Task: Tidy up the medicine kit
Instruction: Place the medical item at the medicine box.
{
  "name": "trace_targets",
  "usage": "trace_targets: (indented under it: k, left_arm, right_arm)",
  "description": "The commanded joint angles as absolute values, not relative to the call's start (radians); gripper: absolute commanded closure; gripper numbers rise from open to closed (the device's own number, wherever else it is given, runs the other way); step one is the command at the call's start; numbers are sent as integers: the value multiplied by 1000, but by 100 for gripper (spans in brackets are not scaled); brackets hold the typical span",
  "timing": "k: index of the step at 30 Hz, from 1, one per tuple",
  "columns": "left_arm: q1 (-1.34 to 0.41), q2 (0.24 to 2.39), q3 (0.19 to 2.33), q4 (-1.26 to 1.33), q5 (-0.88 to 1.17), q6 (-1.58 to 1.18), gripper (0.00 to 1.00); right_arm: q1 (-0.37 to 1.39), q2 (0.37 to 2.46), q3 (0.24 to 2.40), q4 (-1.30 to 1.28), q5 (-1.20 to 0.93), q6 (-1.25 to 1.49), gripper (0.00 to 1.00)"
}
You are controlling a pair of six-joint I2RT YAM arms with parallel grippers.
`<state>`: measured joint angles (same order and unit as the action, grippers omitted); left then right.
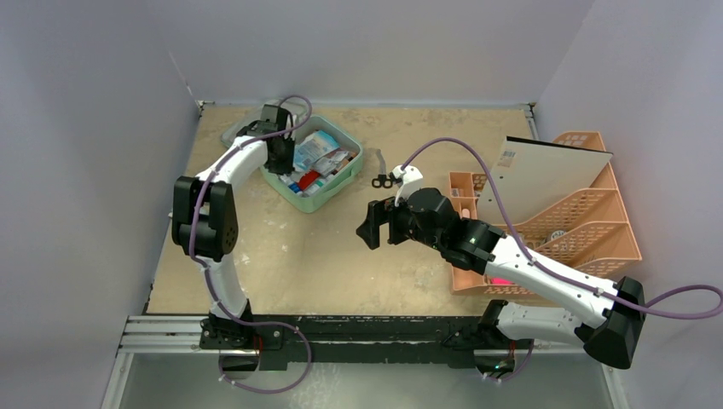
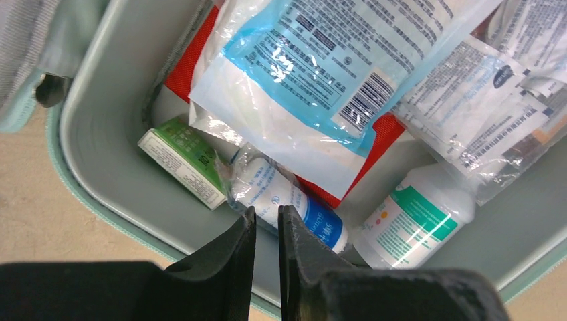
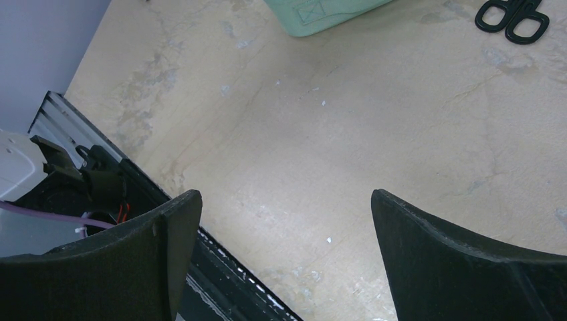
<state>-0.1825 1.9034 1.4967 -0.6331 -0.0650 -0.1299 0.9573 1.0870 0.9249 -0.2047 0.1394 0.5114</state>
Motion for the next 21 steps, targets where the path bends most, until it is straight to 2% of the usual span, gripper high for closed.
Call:
trace_targets:
  k: [1, 7, 15, 19, 21]
  left_arm:
    - [-182, 1866, 1513, -646, 24, -117, 83]
    - [-181, 1796, 1546, -656, 187, -149, 82]
    - [-183, 1616, 1525, -670, 326, -176, 73]
    - [-183, 1499, 1431, -639, 369, -190, 64]
    - [-183, 1435, 1369, -622, 378, -190, 56]
  right_arm:
    - [960, 1081, 920, -173, 156, 497, 1]
    - [961, 1100, 945, -213, 189, 519, 1]
    - [949, 1184, 1019, -262, 321, 501, 1]
    - [907, 1286, 1080, -262, 354, 461, 1]
    - [875, 1343, 1092, -227, 346, 427, 3]
